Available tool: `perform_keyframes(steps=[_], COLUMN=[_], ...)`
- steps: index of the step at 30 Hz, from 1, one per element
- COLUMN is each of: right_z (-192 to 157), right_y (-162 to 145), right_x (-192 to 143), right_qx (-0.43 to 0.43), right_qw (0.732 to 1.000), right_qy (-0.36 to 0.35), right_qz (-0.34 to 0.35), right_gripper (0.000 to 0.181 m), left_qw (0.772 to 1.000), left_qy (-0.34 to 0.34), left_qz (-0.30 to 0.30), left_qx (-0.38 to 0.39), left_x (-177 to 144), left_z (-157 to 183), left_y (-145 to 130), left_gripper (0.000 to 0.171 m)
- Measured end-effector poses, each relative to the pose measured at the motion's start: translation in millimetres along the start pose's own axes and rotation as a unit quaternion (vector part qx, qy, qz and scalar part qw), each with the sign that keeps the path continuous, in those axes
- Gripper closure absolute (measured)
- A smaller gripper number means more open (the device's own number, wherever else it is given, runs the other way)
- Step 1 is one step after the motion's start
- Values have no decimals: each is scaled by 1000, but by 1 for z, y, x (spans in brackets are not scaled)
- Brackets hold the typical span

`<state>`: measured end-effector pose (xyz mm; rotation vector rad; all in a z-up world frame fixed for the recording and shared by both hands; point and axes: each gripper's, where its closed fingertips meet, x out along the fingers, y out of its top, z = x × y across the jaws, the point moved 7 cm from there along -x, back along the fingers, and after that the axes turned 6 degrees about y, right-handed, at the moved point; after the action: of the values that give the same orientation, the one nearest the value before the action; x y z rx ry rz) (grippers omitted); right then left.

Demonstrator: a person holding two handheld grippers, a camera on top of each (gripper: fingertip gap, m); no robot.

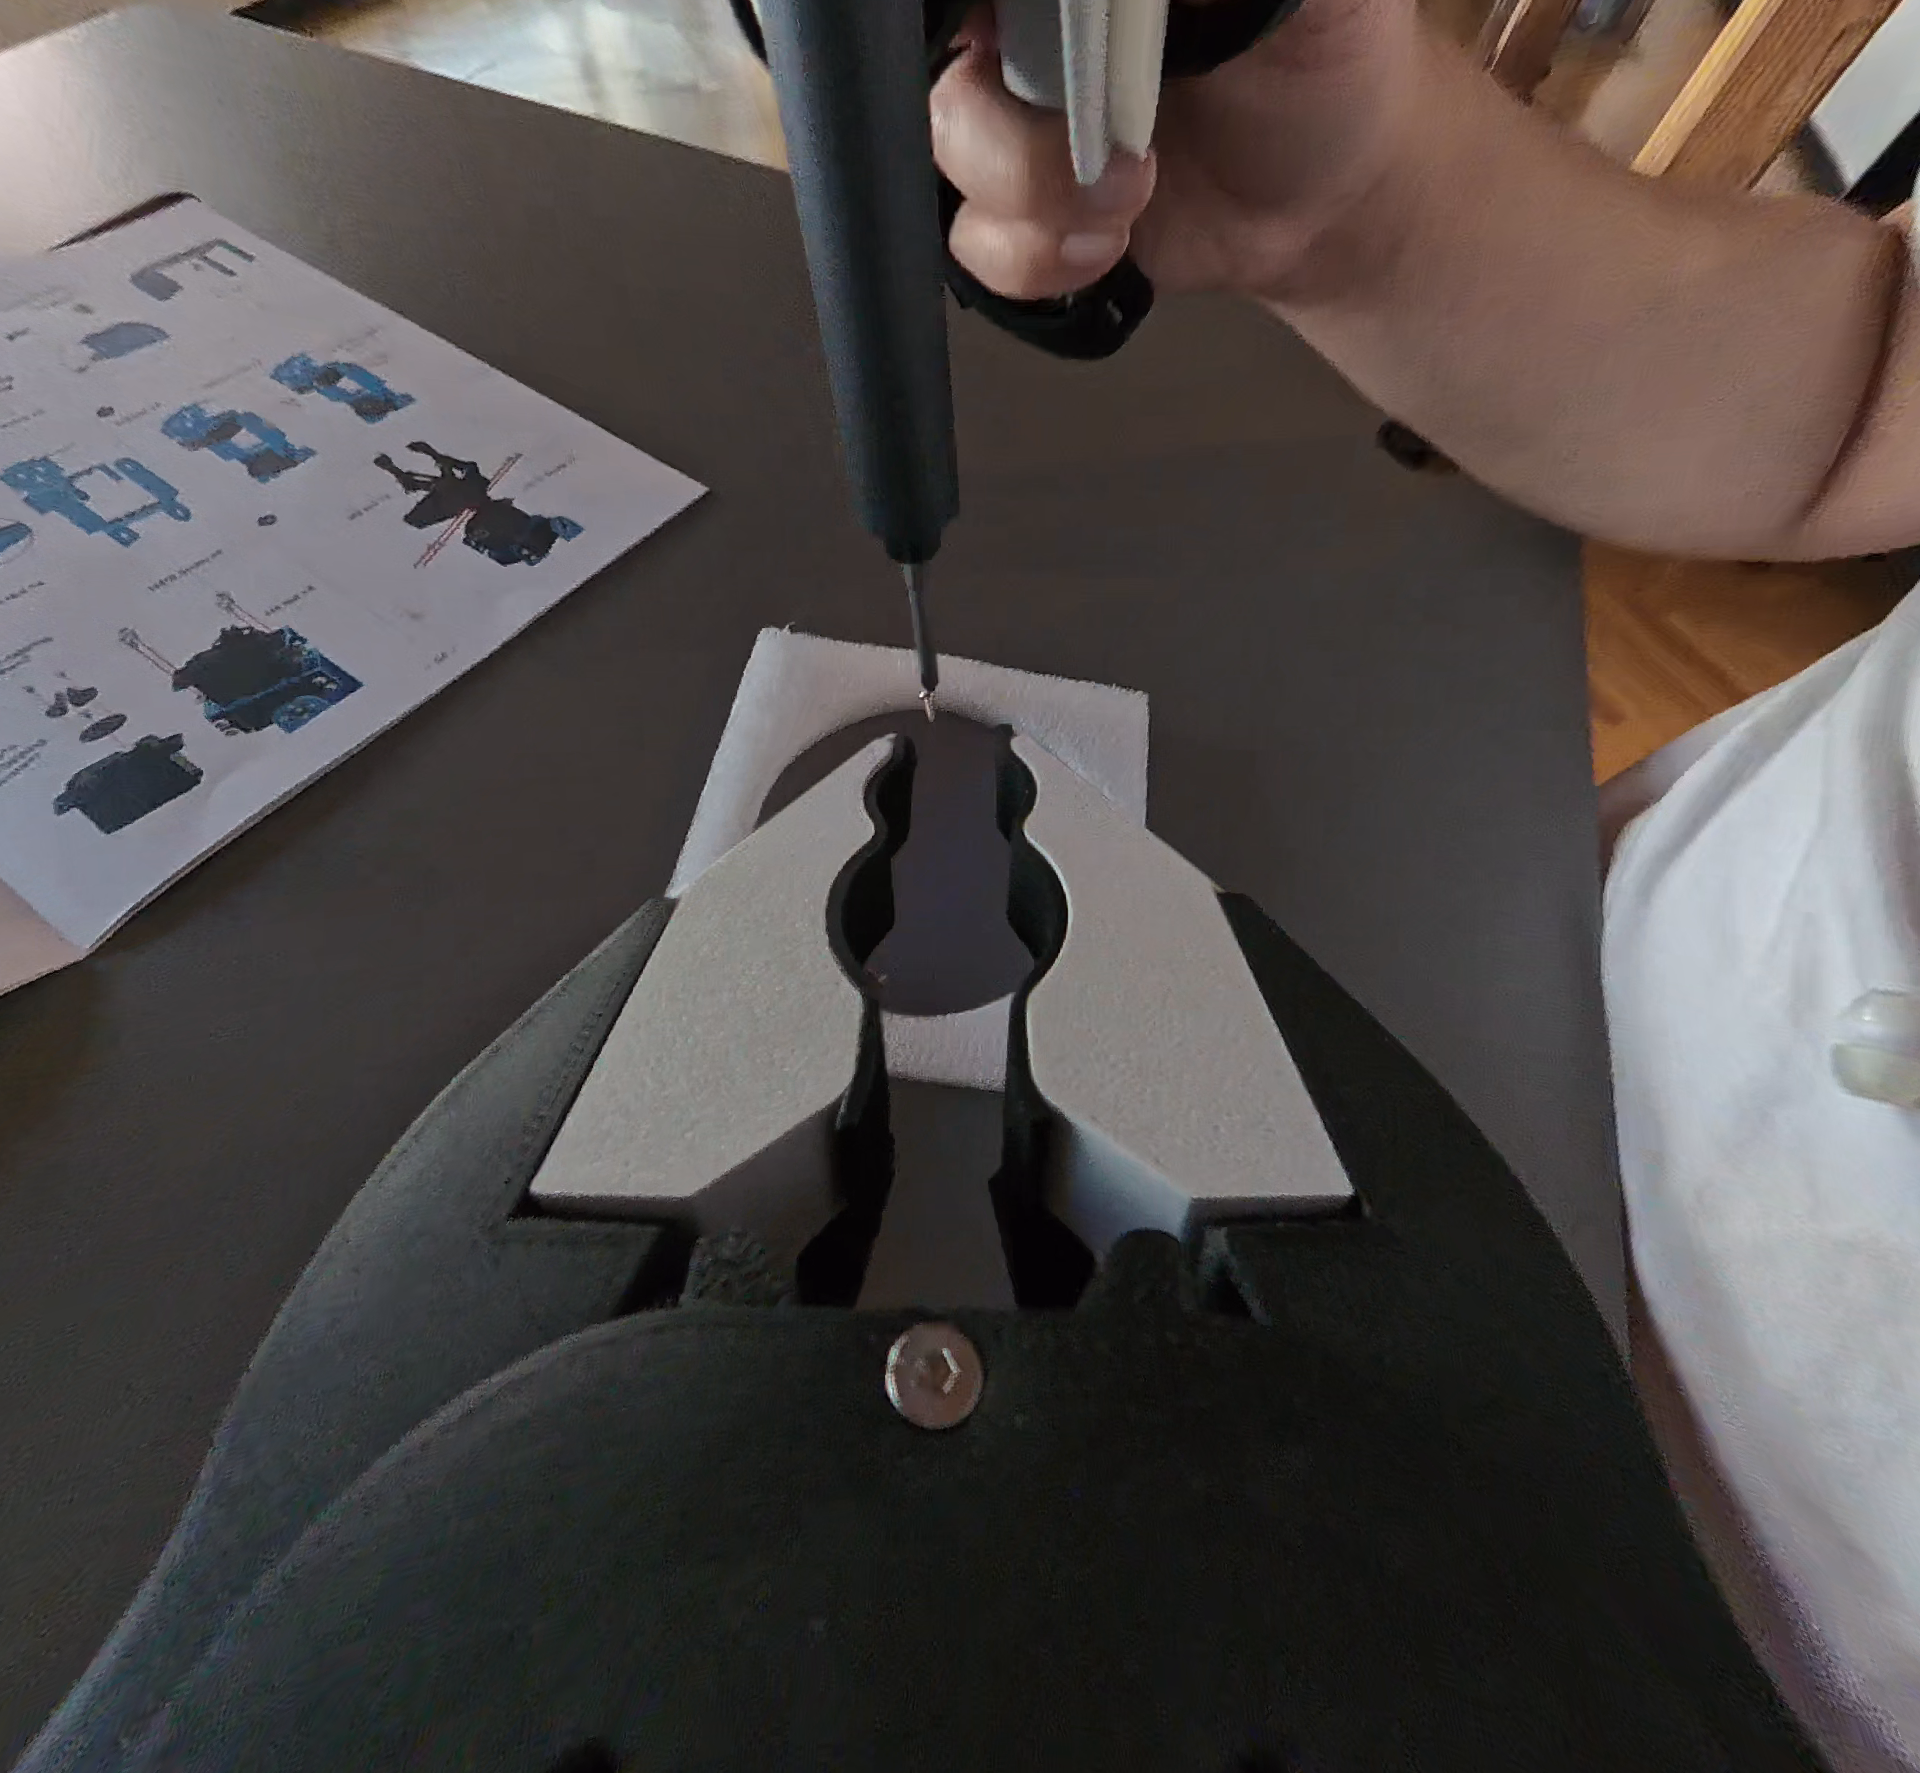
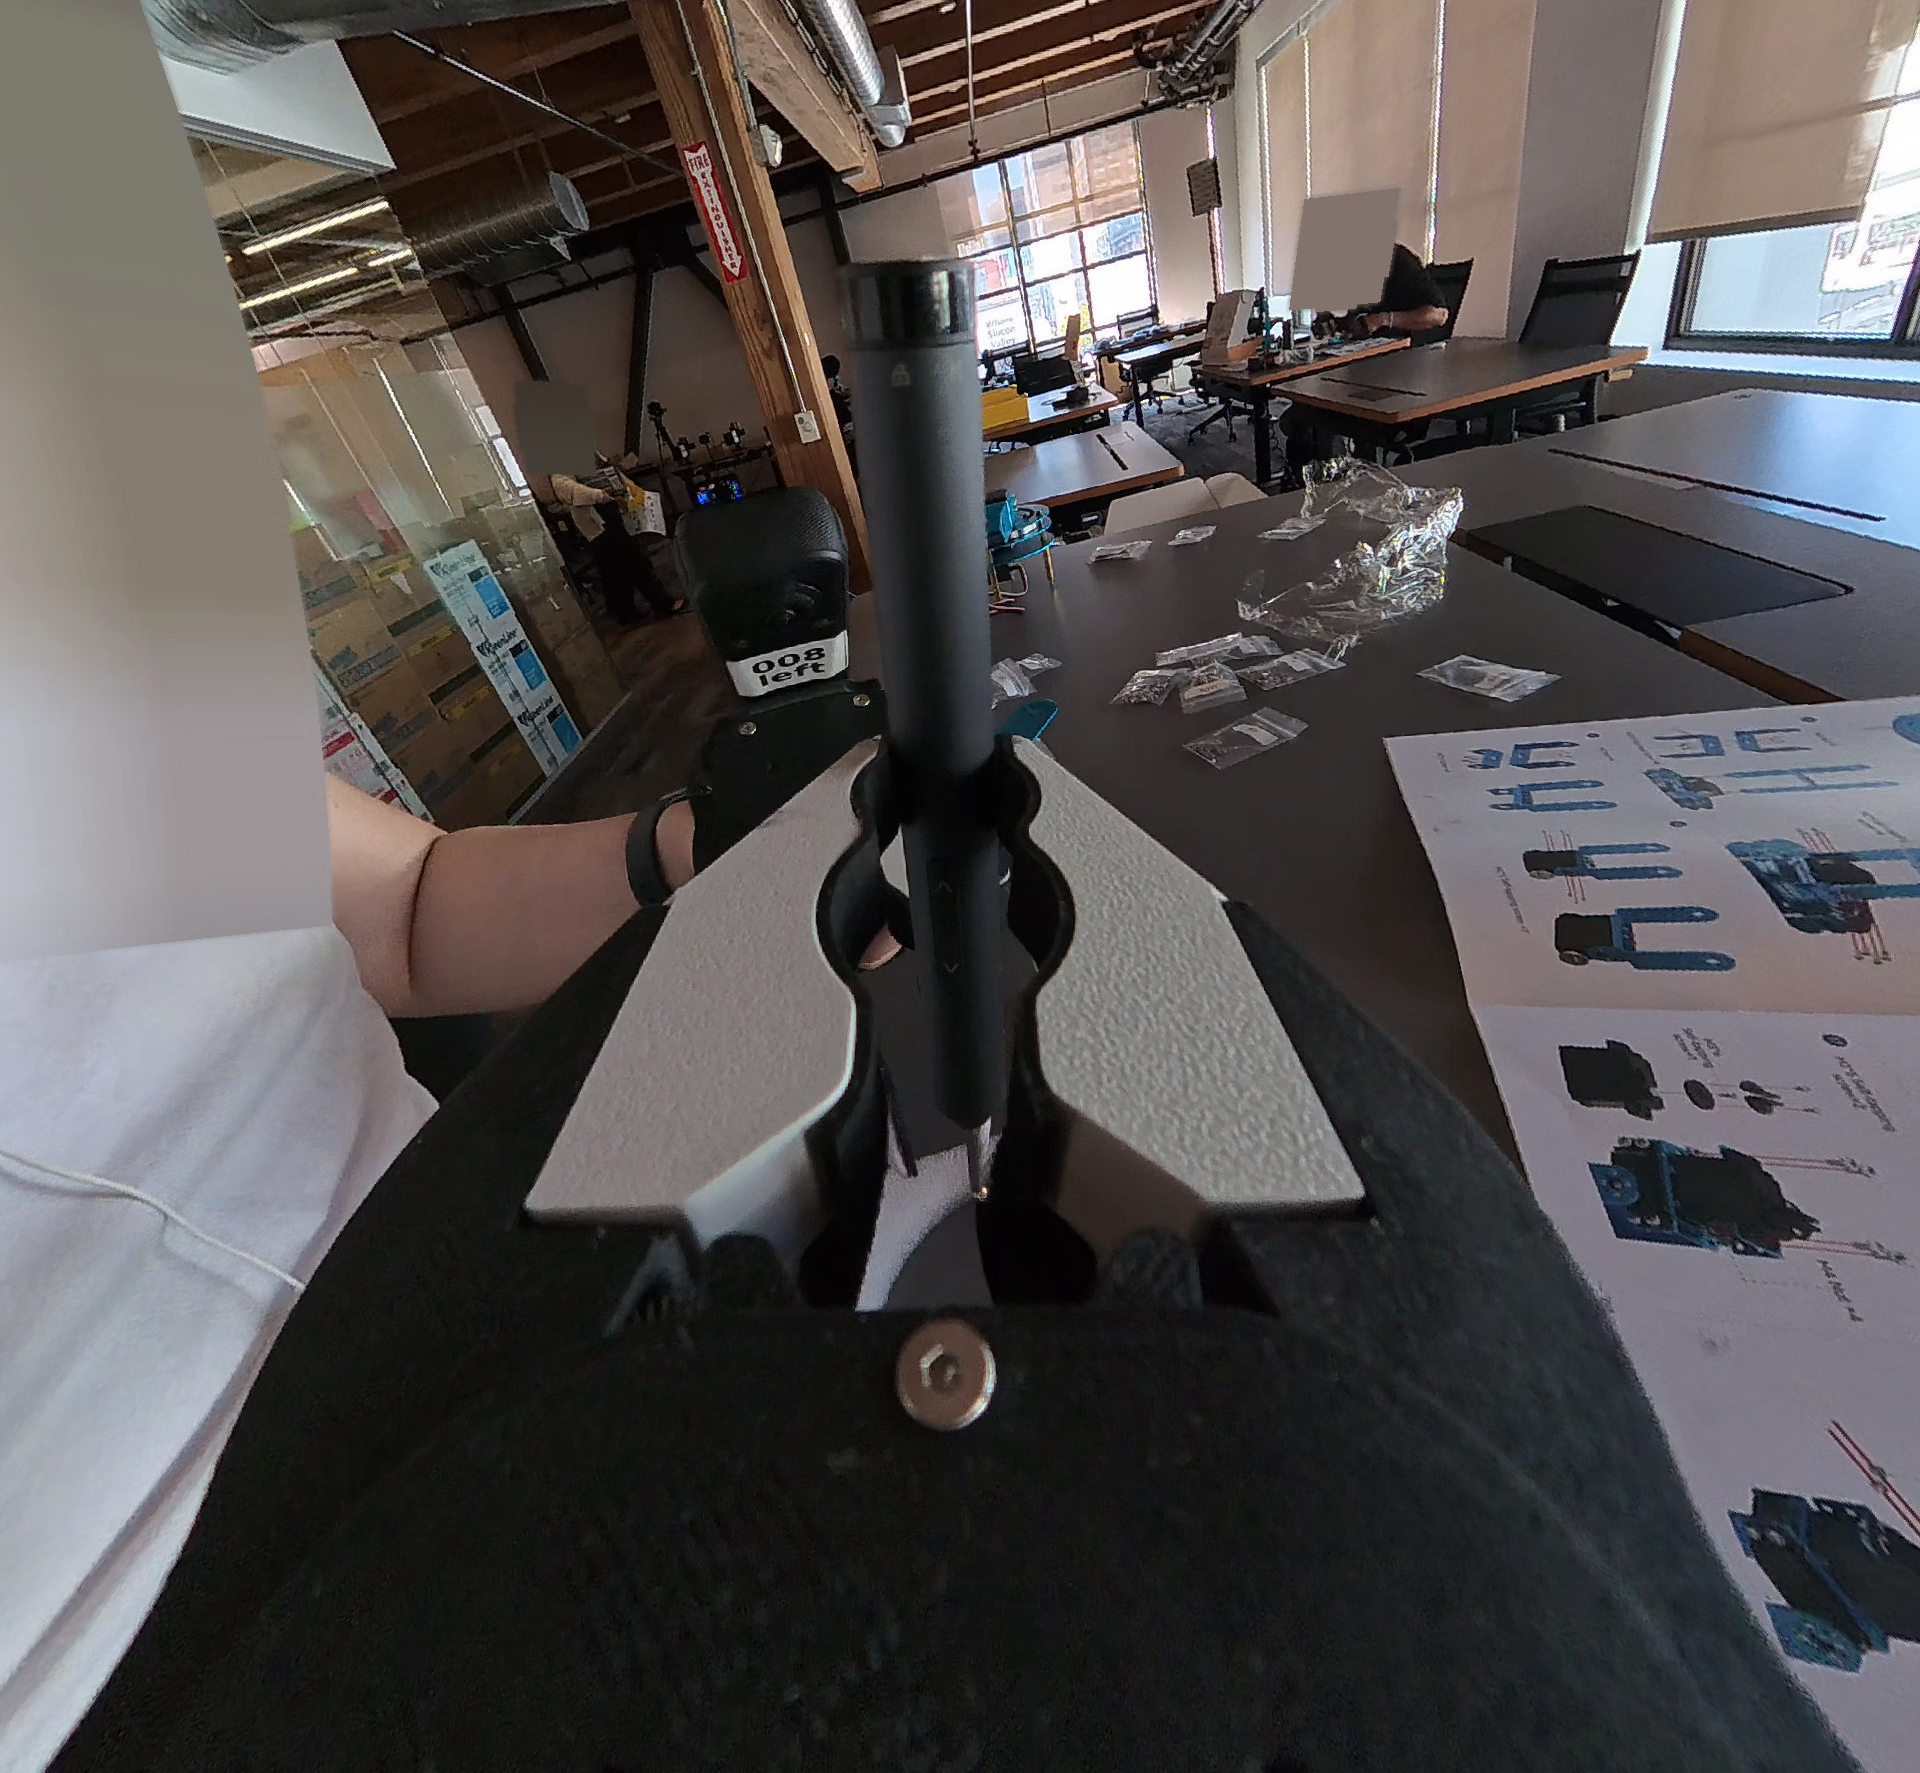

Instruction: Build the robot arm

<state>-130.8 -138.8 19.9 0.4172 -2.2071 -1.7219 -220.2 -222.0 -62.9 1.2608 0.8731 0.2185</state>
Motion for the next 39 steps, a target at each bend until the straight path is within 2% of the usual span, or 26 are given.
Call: perform_keyframes(steps=[5, 12, 16, 23, 27, 30, 32, 35, 39], right_z=[-2, -4, -5, -8, -18, -26, -31, -38, -42], right_y=[4, 6, 7, 11, 33, 61, 77, 91, 98], right_x=[2, 4, 4, 1, -1, 1, 6, 17, 29], right_qx=[-4, -8, -8, -8, -3, 14, 23, 47, 49], right_qw=[1000, 1000, 1000, 1000, 998, 995, 993, 990, 989], right_qy=[3, 5, 5, 8, 5, -6, 0, 30, 44], right_qz=[4, 4, 5, 24, 65, 98, 114, 129, 130], right_gripper=[164, 164, 164, 164, 164, 164, 164, 164, 164], left_qw=[999, 999, 1000, 998, 992, 971, 956, 940, 931], left_qy=[21, 27, 22, 31, 40, 30, 24, 18, 1], left_qz=[28, 14, 19, 34, 118, 235, 292, 338, 362], left_qx=[0, 15, 13, 34, 17, -11, -25, -41, -56], left_x=[-1, 5, 6, 4, -11, -32, -44, -56, -60], left_z=[-2, 1, 0, 4, 9, 18, 22, 26, 30], left_y=[6, 4, 4, 3, 9, 19, 25, 33, 41], left_gripper=[162, 162, 171, 171, 171, 171, 171, 171, 171])
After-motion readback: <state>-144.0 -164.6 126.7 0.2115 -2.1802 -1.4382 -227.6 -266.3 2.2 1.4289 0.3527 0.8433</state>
